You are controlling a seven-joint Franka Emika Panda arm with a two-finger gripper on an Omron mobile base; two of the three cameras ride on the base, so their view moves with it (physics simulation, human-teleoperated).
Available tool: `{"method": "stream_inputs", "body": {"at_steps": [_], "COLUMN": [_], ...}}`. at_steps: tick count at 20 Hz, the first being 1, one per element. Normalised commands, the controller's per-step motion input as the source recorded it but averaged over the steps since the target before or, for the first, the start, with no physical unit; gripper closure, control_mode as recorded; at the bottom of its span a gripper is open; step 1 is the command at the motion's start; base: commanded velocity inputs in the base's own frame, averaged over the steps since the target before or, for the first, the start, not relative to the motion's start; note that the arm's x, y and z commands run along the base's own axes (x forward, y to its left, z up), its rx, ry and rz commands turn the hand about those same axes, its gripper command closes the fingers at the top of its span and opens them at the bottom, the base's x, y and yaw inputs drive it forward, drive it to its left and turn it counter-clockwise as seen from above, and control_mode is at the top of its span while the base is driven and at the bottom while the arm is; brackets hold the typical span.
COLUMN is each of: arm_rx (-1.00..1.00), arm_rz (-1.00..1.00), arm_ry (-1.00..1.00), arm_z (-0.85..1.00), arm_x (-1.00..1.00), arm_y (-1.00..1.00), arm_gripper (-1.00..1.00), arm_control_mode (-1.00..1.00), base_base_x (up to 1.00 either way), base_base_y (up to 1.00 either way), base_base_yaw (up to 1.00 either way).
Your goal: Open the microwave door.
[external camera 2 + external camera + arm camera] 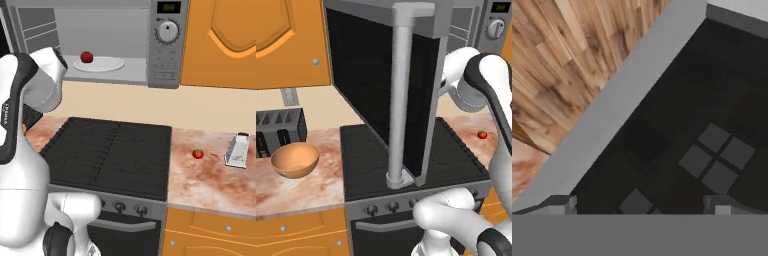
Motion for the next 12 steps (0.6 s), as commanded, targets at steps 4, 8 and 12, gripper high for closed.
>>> {"method": "stream_inputs", "body": {"at_steps": [4,8,12], "arm_rx": [0.00,0.00,0.00], "arm_rz": [0.00,0.00,0.00], "arm_ry": [-0.18,-0.16,-0.16], "arm_z": [-0.17,-0.17,-0.16], "arm_x": [0.46,0.58,0.63], "arm_y": [1.00,1.00,1.00], "arm_gripper": [-1.00,-1.00,-1.00], "arm_control_mode": [-1.00,-1.00,-1.00], "base_base_x": [0.00,0.00,0.00], "base_base_y": [0.00,0.00,0.00], "base_base_yaw": [0.00,0.00,0.00]}}
